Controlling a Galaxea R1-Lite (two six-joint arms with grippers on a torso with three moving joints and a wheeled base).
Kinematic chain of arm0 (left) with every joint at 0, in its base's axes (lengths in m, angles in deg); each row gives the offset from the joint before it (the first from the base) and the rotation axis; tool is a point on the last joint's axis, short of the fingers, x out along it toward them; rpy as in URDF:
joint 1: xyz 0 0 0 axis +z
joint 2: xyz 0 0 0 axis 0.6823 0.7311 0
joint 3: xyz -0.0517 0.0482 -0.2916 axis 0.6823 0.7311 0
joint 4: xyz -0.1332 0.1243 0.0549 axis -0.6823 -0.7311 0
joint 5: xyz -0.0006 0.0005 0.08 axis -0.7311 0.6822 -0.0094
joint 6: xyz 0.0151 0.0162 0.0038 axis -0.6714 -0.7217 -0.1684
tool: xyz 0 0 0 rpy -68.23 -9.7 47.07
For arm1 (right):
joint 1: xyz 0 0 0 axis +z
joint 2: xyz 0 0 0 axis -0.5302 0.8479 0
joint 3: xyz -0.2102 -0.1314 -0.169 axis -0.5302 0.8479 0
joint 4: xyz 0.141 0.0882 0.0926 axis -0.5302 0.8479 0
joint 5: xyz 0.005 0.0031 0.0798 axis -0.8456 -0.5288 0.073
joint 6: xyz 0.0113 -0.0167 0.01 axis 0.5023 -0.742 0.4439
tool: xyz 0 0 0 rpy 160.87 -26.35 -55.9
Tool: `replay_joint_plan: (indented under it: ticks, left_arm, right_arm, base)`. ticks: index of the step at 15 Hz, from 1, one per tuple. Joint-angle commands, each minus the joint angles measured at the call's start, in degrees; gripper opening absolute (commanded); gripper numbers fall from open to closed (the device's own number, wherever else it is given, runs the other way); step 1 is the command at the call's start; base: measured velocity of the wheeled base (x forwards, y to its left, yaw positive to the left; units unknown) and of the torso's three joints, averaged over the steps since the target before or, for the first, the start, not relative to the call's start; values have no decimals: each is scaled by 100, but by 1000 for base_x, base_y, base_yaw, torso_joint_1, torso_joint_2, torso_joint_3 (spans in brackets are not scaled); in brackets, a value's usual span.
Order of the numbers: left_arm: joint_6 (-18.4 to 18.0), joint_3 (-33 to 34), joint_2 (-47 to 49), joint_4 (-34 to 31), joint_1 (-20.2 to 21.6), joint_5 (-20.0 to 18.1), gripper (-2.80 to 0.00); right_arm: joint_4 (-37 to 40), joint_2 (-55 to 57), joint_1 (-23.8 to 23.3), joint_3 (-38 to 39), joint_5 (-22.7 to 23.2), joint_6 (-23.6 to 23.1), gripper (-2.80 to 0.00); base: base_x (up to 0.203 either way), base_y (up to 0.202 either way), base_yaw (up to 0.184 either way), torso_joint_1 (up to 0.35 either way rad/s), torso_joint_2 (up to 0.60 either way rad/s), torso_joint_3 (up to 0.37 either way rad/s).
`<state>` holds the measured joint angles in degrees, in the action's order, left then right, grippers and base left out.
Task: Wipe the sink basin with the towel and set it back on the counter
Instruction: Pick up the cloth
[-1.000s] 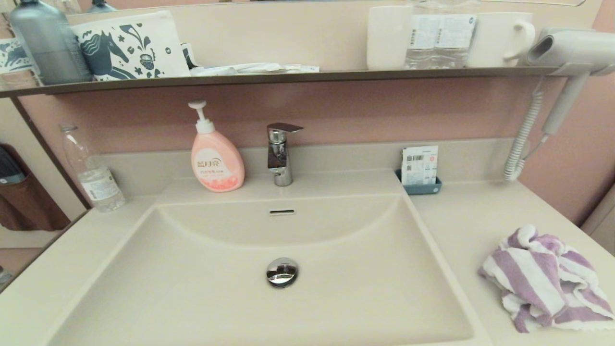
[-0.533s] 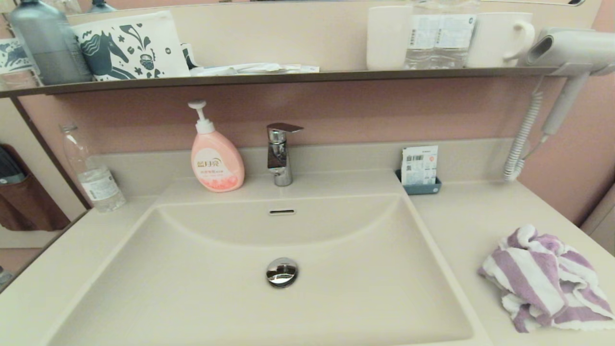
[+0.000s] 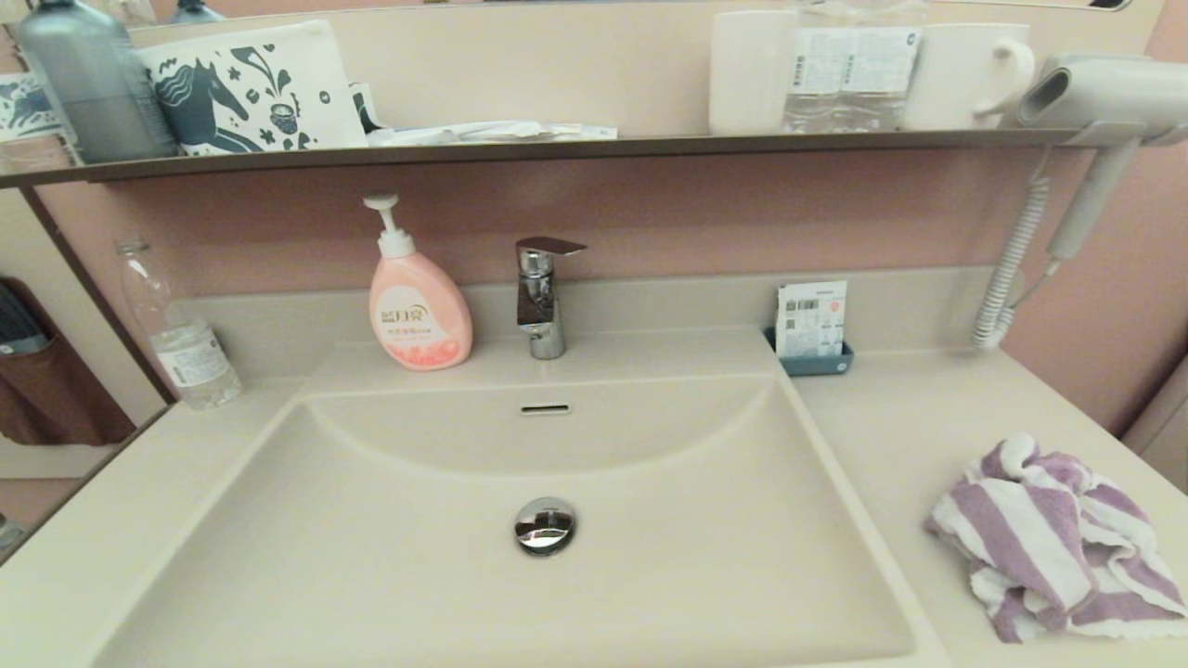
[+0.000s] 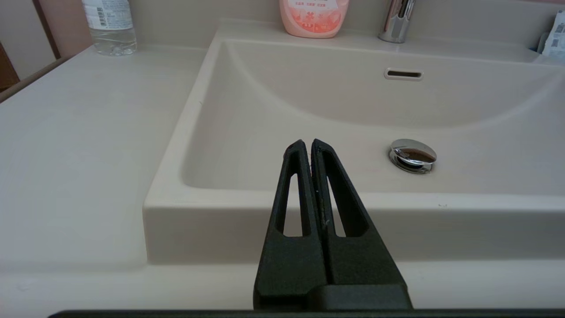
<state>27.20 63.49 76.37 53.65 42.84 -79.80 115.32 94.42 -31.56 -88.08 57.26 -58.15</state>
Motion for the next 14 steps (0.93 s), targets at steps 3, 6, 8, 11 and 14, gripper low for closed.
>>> replay_joint_plan:
  ticks: [3,6,8,11,14]
  left_arm:
    - [5,0,9,7,1,2,-280]
    - [5,0,9,7,1,2,-280]
    - [5,0,9,7,1,2,-280]
    - [5,0,9,7,1,2,-280]
    - [5,0,9,7,1,2,-280]
  right_arm:
    - [1506,2078,556,-1292,23,477,-280]
    - [2081,2452,927,-1832,-255,493,0]
    - [2477,2666,915,-2421,-391,246,0]
    - [2687,2982,912,-2664,-666,-284,0]
    - [2633,3388,922,-2665,-988,-412,0]
  base:
    - [0,0,0,0,0,0]
    - [0,0,0,0,0,0]
    - [0,0,0,0,0,0]
    - [0,0,0,0,0,0]
    - [0,0,0,0,0,0]
